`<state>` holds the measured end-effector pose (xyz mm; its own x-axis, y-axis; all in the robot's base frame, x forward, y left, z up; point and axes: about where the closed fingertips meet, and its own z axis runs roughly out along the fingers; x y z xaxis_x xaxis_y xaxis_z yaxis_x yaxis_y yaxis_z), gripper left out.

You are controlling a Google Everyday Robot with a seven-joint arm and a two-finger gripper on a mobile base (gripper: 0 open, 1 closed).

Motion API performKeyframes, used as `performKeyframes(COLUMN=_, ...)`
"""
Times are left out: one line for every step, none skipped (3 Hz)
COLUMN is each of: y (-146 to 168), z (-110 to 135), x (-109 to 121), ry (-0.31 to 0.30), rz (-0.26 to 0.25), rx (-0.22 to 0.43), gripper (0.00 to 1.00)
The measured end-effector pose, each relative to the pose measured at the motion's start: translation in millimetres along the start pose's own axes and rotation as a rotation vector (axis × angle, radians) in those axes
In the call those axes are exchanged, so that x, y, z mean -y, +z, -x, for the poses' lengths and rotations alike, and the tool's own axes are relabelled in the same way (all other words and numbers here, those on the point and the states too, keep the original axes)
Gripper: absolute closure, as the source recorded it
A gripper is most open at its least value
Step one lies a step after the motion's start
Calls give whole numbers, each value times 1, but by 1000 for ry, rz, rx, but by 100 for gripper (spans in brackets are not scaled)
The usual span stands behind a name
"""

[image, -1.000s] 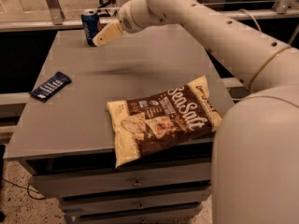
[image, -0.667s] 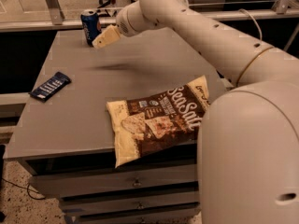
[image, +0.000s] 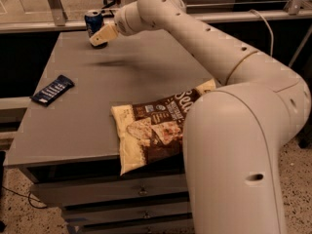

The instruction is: Knock pepsi can over

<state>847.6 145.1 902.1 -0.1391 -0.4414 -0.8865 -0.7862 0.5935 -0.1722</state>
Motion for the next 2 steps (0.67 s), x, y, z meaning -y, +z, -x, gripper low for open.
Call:
performKeyframes(y=17, z=11, x=-1, ry=2, rz=10, rx=15, gripper=0)
performKeyframes(y=35, z=24, x=-14, ry=-1, rz=44, rx=29, gripper=0)
